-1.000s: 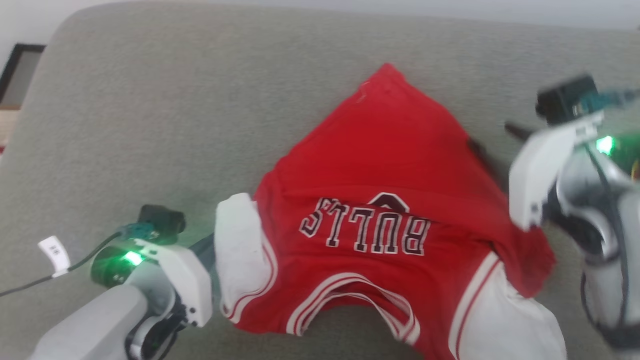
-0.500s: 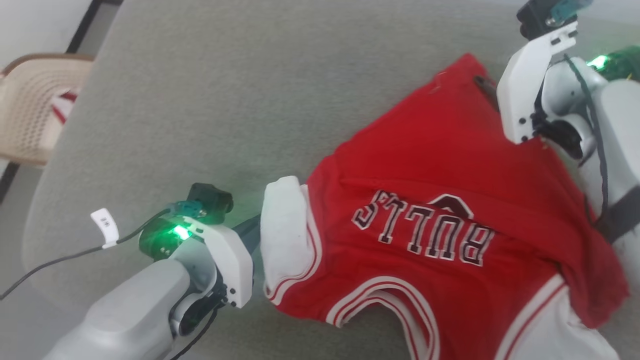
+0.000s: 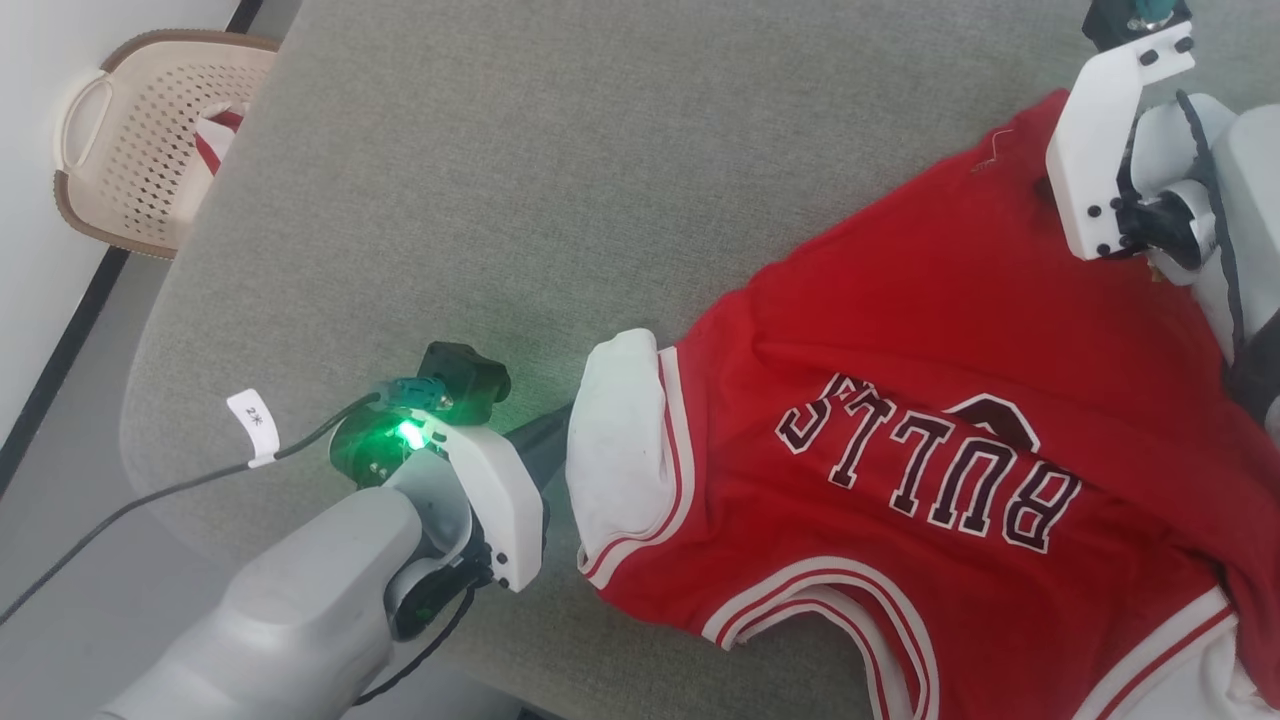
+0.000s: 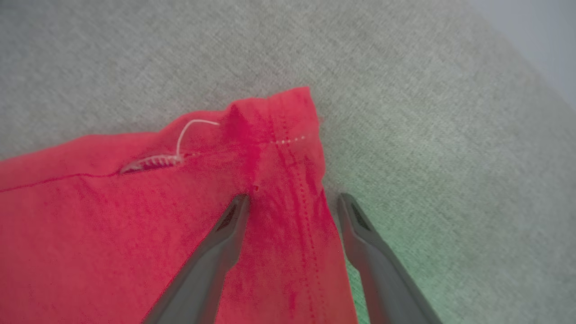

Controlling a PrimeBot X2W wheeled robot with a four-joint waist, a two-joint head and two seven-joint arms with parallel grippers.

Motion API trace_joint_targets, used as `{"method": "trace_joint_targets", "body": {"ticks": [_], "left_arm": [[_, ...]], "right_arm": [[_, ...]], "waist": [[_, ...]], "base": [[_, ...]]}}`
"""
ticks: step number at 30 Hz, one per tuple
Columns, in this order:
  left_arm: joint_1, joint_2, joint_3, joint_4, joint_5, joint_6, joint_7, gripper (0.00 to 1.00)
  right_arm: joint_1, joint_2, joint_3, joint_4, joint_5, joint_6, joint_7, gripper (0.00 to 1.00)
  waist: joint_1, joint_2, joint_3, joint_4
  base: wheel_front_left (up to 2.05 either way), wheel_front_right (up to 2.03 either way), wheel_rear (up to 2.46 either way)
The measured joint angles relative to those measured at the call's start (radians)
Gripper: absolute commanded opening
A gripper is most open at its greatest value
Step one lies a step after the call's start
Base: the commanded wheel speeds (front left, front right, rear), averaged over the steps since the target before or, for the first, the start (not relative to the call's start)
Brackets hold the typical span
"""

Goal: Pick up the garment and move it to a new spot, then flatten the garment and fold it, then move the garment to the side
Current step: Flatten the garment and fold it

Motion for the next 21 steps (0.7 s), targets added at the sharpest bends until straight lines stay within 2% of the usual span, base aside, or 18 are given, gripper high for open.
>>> {"method": "trace_joint_targets", "body": {"ticks": [1, 2, 11, 18, 21], "left_arm": [[-0.004, -0.004, -0.002, 0.009, 0.0, -0.003, -0.004, 0.0], [-0.007, -0.007, -0.002, 0.018, 0.0, -0.009, -0.008, 0.0], [-0.039, 0.0, 0.007, 0.072, -0.03, -0.026, 0.004, 0.0], [-0.132, 0.104, 0.047, 0.054, -0.061, -0.025, 0.087, 0.0], [-0.191, 0.159, 0.066, 0.023, -0.065, -0.011, 0.139, 0.0]], "right_arm": [[-0.008, 0.0, 0.015, 0.003, 0.011, -0.002, 0.013, 0.29], [-0.013, -0.002, 0.031, 0.002, 0.025, -0.002, 0.021, 0.0], [-0.029, -0.011, 0.102, -0.003, 0.095, 0.002, -0.042, 0.0], [-0.04, -0.021, 0.132, -0.033, 0.149, 0.001, -0.126, 0.0], [-0.048, -0.032, 0.149, -0.065, 0.17, 0.001, -0.147, 0.0]], "waist": [[0.0, 0.0, 0.003, 0.002], [0.0001, 0.0, 0.005, 0.003], [0.0, 0.0, -0.006, -0.025], [0.0, -0.0001, -0.05, -0.088], [0.0, -0.0001, -0.074, -0.123]], "base": [[0.0, 0.0, 0.0], [0.0, 0.0, 0.0], [0.0, 0.0, 0.0], [0.0, 0.0, 0.0], [0.0, 0.0, 0.0]]}}
